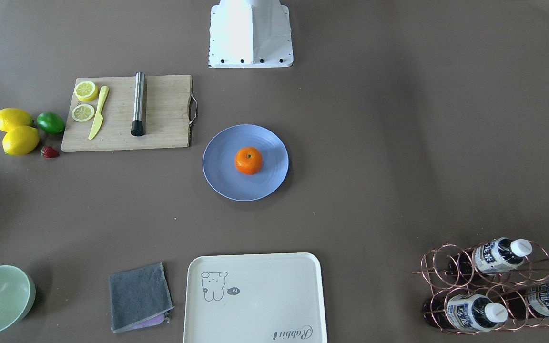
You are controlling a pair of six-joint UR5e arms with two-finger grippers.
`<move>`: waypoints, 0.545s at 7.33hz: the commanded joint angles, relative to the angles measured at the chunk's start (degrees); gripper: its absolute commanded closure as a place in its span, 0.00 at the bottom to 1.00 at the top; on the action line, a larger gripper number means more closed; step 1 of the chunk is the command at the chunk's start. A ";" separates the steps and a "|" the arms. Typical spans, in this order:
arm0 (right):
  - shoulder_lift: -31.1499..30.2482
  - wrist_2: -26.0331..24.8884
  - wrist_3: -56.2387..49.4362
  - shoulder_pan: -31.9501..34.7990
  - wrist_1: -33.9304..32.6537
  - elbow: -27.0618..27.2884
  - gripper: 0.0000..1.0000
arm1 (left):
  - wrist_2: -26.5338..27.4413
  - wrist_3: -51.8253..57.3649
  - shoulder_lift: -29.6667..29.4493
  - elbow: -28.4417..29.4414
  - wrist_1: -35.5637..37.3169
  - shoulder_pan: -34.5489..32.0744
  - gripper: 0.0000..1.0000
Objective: Pick orange to plate
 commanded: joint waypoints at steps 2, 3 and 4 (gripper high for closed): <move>-0.36 0.12 -0.14 0.23 0.27 0.04 0.00 | 0.28 -0.13 -0.51 0.17 0.08 -0.03 0.02; -0.36 0.03 -0.23 0.23 0.35 -0.05 0.00 | 0.28 -0.30 -0.42 0.09 0.08 -0.03 0.02; -0.45 0.20 -0.14 0.23 0.36 0.13 0.00 | 0.28 -0.30 -0.77 0.17 0.08 -0.03 0.02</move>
